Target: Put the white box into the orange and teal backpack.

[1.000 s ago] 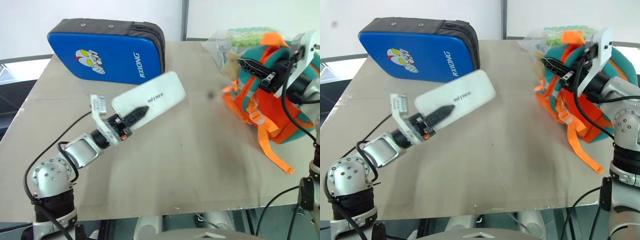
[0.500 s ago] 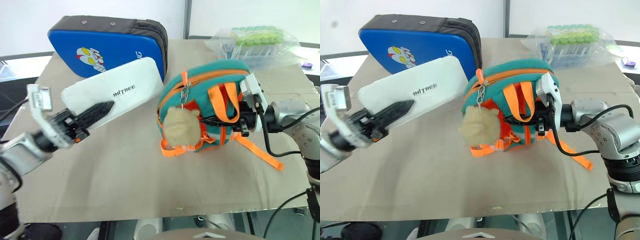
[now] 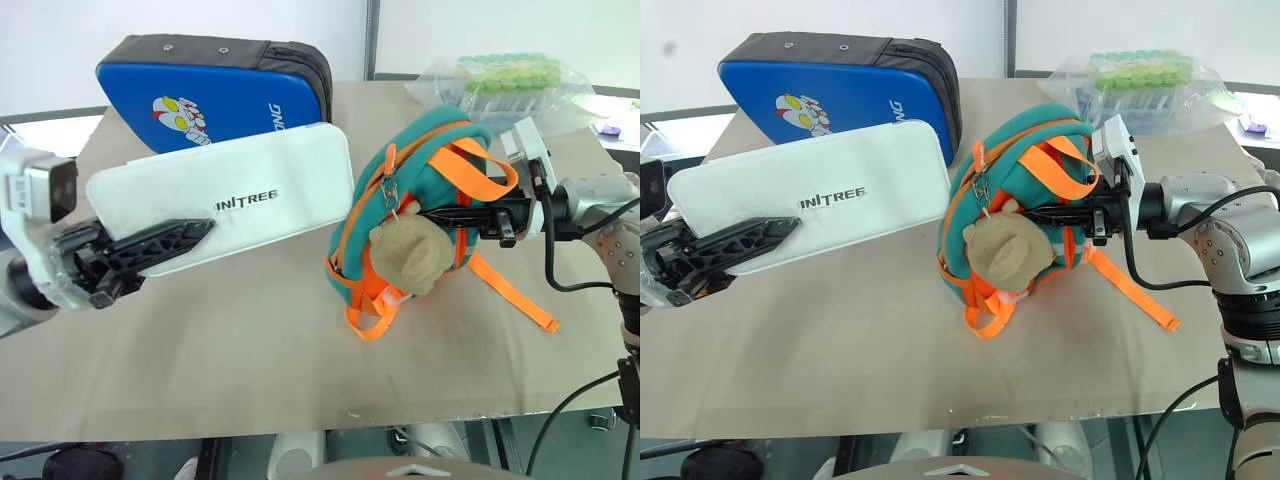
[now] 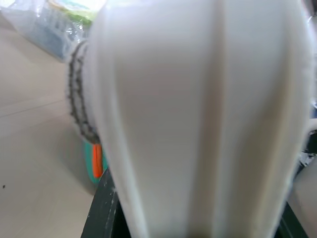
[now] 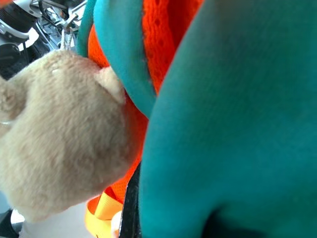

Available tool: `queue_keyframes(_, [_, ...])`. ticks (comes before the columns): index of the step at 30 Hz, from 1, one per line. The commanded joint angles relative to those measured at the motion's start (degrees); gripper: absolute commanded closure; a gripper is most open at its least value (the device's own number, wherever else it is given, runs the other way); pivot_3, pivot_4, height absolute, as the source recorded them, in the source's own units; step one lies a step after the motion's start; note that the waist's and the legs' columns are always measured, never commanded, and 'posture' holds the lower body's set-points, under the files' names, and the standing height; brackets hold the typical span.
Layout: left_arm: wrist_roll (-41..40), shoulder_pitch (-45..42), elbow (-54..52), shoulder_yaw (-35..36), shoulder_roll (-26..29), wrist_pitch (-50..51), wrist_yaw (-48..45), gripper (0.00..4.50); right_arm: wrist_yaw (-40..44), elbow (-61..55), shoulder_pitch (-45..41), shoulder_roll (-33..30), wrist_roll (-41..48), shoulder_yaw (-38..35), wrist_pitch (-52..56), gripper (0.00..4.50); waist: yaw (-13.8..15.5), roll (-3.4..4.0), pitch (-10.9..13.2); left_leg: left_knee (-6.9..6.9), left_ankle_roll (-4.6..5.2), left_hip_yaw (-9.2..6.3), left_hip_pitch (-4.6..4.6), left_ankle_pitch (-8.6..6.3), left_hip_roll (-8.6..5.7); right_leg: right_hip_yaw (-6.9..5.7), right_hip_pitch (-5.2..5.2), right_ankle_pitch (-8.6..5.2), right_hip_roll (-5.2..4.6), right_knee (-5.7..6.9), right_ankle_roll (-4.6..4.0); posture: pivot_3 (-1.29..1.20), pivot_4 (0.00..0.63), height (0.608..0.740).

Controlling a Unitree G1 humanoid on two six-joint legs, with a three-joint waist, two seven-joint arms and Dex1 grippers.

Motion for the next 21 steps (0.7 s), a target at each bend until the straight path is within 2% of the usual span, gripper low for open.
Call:
queue_keyframes(1, [-0.4, 0.1, 0.1, 2.8, 1.7, 0.9, -5.2, 3.44, 0.5, -0.4, -2.2, -0.5, -0.4, -1.1, -0.4, 4.45, 0.0, 0.01, 0.0, 0.0, 0.0, 0.03, 0.01, 0.0, -0.01, 0.02, 0.0, 0.0, -0.01, 0.0, 0.0, 0.0, 0.15, 0.74])
queue_keyframes(6, [1.8, 1.7, -0.7, 2.9, 1.3, 1.1, -8.3, 3.44, 0.6, 0.1, -3.3, -0.2, -1.0, -1.0, 0.0, 4.45, -0.1, 0.0, 0.0, 0.0, 0.0, 0.04, 0.02, 0.0, 0.0, 0.03, -0.02, 0.0, -0.03, 0.02, 0.0, 0.0, 0.15, 0.74])
queue_keyframes(8, [7.4, 1.4, -1.8, 0.9, -0.3, -3.6, -7.5, 3.44, 1.2, -0.6, -3.4, -0.4, 0.1, -1.7, 0.6, 4.45, -0.1, 0.01, 0.0, 0.0, 0.0, 0.01, 0.03, 0.0, 0.0, 0.0, -0.02, 0.0, -0.01, 0.04, -0.01, 0.0, 0.15, 0.74])
queue_keyframes(10, [16.1, 1.5, -4.8, -2.5, -2.3, -10.7, -7.3, 3.44, 1.4, -1.3, -3.6, -0.7, 1.0, -2.3, 1.6, 4.45, 0.1, 0.01, 0.0, 0.0, 0.0, 0.02, 0.05, 0.0, -0.01, 0.01, -0.01, 0.0, -0.02, 0.04, -0.01, 0.0, 0.15, 0.74])
queue_keyframes(13, [19.6, 0.2, -6.4, -4.7, -4.4, -14.2, -6.3, 3.44, 1.9, -2.1, -3.7, -1.1, 2.6, -2.8, 2.9, 4.45, 0.2, 0.0, 0.0, 0.11, -0.01, 0.02, 0.0, 0.0, -0.02, 0.01, 0.02, 0.0, -0.02, 0.04, -0.01, 0.0, 0.15, 0.74])
queue_keyframes(16, [27.0, 0.4, -9.8, -8.6, -5.1, -20.4, -7.6, 3.44, 3.4, -3.5, -3.6, -2.3, 4.4, -3.2, 4.3, 4.45, 0.3, 0.0, 0.0, 0.23, 0.0, 0.03, -0.05, 0.0, -0.02, 0.02, 0.04, 0.01, -0.04, 0.04, -0.01, 0.0, 0.15, 0.74])
queue_keyframes(19, [29.5, -0.2, -12.2, -11.9, -5.2, -22.1, -6.9, 3.44, 3.5, -4.0, -3.9, -2.3, 5.2, -3.4, 4.4, 4.45, 0.3, 0.0, 0.0, 0.26, 0.0, 0.04, -0.04, 0.0, -0.02, 0.04, 0.07, 0.01, -0.04, 0.03, 0.0, 0.0, 0.15, 0.74])
queue_keyframes(21, [31.8, -5.4, -15.0, -17.9, -5.4, -20.5, -1.0, 3.44, 3.5, -5.1, -4.8, -1.7, 6.5, -3.4, 4.8, 4.45, 0.4, 0.0, 0.0, 0.28, 0.0, 0.03, -0.03, 0.0, -0.01, 0.03, 0.07, 0.01, -0.02, 0.04, 0.01, 0.0, 0.15, 0.74])
